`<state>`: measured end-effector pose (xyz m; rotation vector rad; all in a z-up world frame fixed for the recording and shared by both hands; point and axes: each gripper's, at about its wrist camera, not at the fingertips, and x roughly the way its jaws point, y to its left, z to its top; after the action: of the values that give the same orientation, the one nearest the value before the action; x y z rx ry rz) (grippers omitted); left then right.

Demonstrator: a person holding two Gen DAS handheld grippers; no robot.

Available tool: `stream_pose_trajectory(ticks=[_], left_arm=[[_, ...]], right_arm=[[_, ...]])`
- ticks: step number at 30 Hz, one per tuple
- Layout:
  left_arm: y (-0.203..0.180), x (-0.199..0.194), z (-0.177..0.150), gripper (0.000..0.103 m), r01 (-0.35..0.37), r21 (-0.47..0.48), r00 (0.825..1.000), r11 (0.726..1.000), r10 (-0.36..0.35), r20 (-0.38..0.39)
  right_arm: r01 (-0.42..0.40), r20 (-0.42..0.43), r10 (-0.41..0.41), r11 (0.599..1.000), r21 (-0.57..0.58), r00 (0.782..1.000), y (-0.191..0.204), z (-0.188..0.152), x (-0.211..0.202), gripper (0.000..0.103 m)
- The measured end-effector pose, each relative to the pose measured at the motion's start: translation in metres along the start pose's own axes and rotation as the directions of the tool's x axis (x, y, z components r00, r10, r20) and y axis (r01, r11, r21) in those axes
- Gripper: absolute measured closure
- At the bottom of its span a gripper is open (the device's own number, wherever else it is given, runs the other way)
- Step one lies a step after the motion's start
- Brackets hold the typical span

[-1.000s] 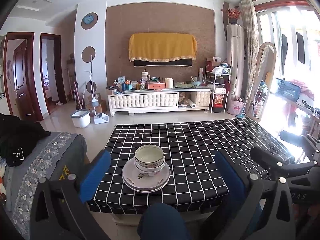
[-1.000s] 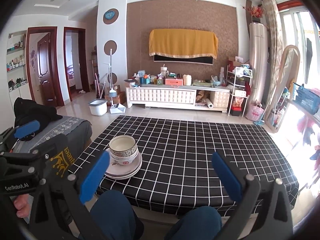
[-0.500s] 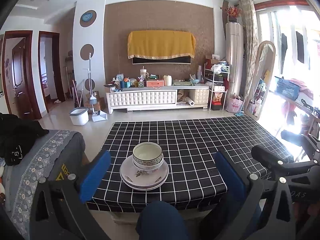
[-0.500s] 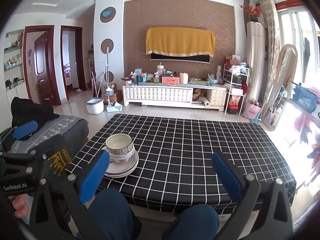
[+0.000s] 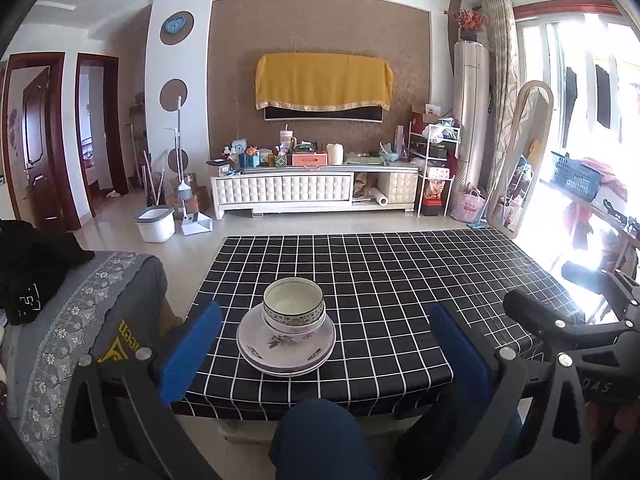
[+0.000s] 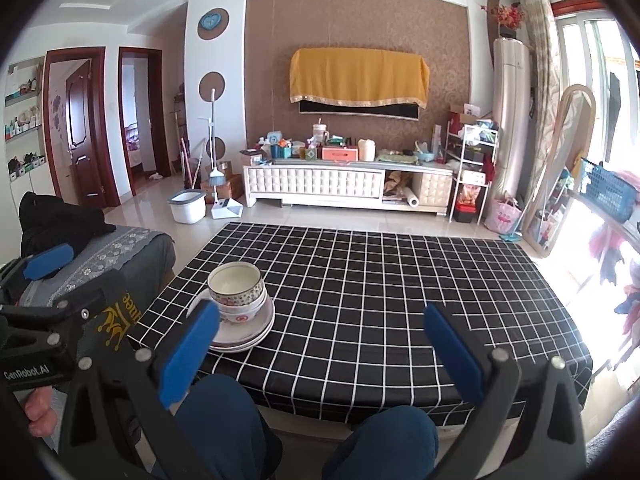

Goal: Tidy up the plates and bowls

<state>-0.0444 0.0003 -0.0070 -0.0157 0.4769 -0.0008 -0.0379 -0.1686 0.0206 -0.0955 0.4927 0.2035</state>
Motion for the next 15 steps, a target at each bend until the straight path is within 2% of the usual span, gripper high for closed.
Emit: stream_pose_trajectory(ticks=[15], left_arm=[[-0.0048,0.0005,-0.0006,0.000,0.013,-0.004,1.000,1.000,-0.013,-0.018]], right_arm=[[0.003,-0.005,-0.003,1.000,0.001,1.000,-0.0037,-0.0008,0.0031,0.000]])
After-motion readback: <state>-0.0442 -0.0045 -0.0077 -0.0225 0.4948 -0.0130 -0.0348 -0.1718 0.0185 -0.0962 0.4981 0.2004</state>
